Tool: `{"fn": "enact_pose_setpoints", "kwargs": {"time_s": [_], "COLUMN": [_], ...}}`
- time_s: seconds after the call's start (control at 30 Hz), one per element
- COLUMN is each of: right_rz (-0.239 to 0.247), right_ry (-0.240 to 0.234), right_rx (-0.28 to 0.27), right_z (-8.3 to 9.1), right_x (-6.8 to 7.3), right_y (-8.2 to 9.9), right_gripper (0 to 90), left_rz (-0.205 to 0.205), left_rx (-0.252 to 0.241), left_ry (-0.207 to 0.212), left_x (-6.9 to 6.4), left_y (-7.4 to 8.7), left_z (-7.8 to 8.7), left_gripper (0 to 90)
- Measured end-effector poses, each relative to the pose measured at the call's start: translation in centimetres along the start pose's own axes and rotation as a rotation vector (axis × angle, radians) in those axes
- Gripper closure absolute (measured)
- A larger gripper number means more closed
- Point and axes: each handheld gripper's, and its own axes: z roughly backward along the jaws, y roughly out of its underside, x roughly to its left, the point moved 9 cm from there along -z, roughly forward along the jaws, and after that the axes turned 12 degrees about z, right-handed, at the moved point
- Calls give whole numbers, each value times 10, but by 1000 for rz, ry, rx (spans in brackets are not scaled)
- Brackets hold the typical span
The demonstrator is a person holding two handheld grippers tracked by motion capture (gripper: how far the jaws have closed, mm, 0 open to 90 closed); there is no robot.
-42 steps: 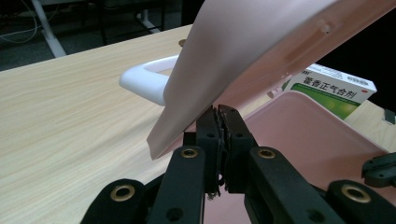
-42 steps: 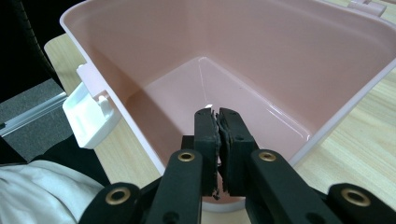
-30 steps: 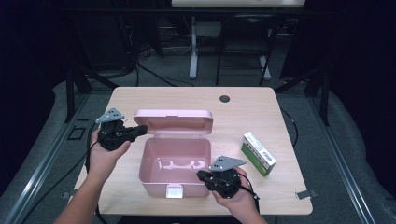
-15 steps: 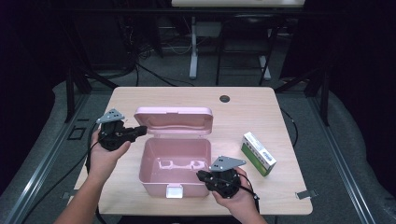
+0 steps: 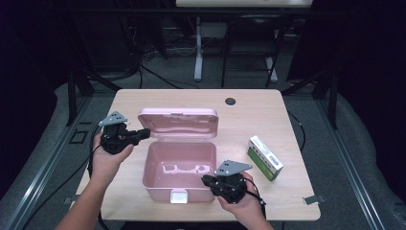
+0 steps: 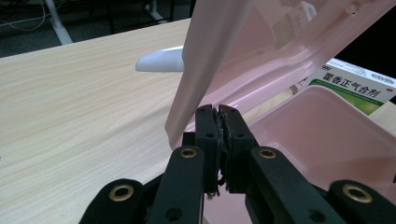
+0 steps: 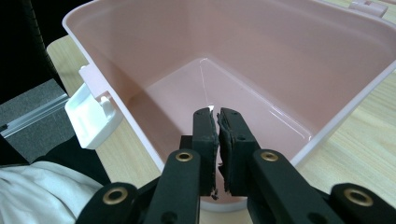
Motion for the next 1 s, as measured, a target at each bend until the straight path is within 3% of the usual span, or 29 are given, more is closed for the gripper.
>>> {"fn": "enact_pose_setpoints", "kwargs": {"time_s": [1.0], "right_rz": [2], "right_ry": [2], "right_rx": [-3], "right_z": [0], "right_x": [0], "right_y": [0], "right_gripper": [848], "left_rz": [27], "left_rx": [16], "left_ry": [-16], "left_x": [9], "left_y": [6], "left_z": [-10], "left_gripper": [862]}}
